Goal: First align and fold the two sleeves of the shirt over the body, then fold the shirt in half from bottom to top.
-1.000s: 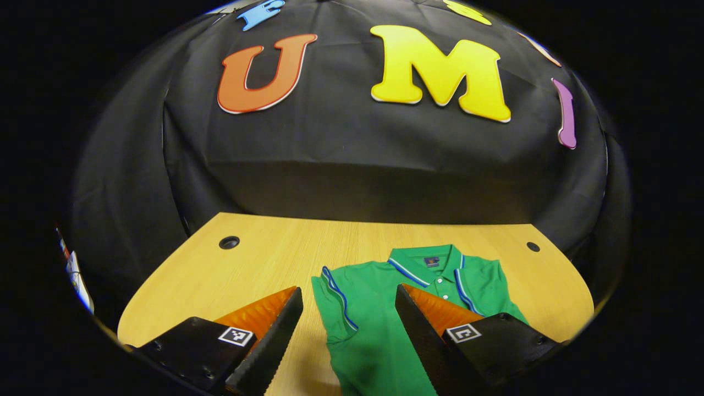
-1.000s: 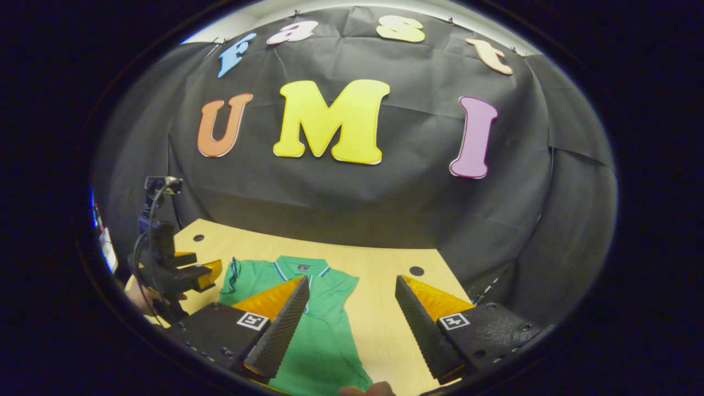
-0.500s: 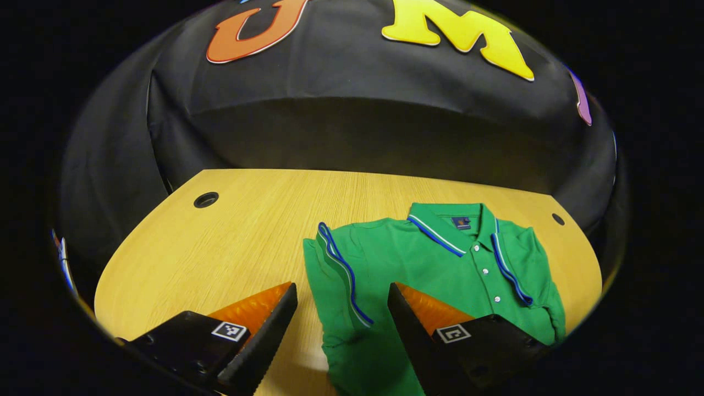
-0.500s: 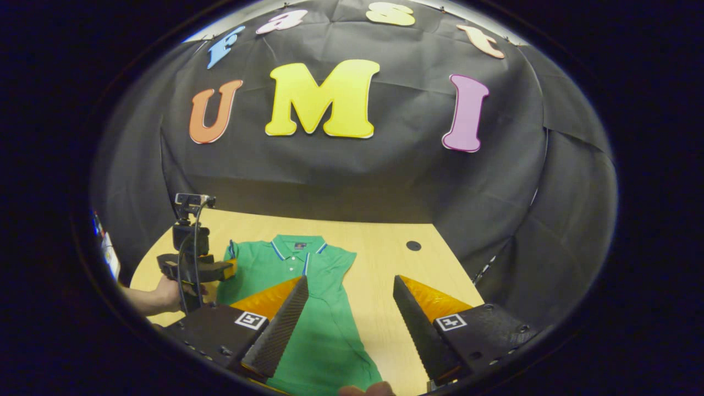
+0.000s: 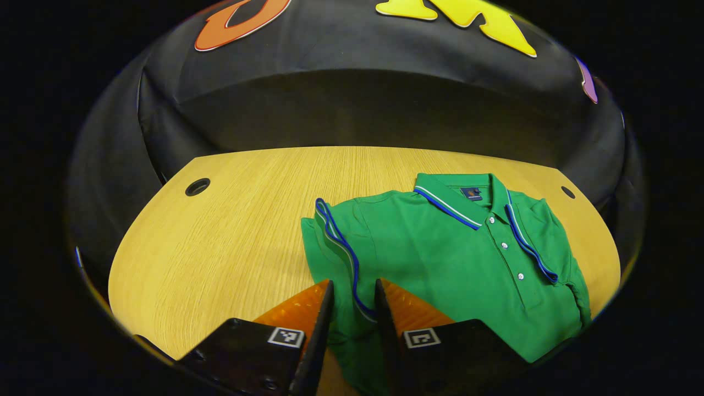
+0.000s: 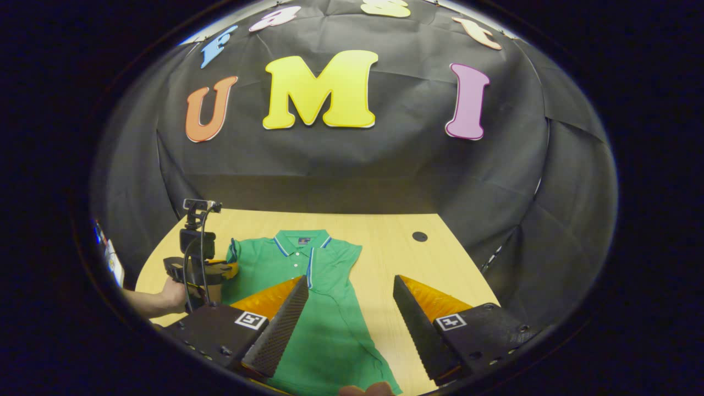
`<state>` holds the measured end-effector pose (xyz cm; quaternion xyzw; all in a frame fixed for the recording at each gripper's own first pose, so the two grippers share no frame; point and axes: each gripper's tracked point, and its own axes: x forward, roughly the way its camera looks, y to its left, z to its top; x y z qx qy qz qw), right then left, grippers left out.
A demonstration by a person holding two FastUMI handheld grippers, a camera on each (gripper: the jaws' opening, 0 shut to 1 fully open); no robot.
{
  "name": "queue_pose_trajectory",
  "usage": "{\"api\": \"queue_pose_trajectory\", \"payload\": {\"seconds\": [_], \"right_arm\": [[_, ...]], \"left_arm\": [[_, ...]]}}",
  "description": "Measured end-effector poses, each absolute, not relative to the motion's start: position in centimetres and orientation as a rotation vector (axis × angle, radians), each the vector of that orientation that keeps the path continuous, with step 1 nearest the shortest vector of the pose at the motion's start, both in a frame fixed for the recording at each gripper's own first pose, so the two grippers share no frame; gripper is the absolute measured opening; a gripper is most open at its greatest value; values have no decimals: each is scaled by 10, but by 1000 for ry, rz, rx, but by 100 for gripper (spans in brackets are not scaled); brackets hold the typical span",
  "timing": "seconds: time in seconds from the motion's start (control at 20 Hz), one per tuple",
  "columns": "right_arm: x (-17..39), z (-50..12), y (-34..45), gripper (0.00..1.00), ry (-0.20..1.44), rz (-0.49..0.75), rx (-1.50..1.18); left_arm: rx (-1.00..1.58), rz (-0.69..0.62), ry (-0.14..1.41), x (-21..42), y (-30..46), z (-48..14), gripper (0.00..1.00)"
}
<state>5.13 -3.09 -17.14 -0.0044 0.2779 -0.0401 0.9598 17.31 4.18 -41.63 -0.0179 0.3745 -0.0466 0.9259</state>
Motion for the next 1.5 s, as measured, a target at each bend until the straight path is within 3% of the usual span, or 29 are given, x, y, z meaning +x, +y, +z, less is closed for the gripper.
{"api": "queue_pose_trajectory", "payload": {"seconds": [0.05, 0.1, 0.2, 0.5, 0.85, 1.1, 1.5], "right_arm": [[51, -172, -29, 95, 564, -79, -8], [52, -172, -27, 95, 565, -76, -6], [52, -174, -27, 95, 566, -73, -1], [50, -177, -28, 95, 569, -78, 19], [45, -174, -26, 95, 553, -74, 52], [34, -164, -43, 95, 529, -99, 57], [9, -159, -98, 95, 514, -212, 60]], "left_arm": [[-22, -73, 752, 175, 48, -413, 45], [-17, -66, 742, 177, 52, -412, 14], [-28, -83, 743, 174, 51, -410, 7], [-62, -128, 732, 171, 51, -403, 6], [-72, -157, 633, 178, 39, -341, 5], [-77, -225, 608, 188, -10, -318, 5], [-87, -284, 663, 192, -88, -337, 6]]}}
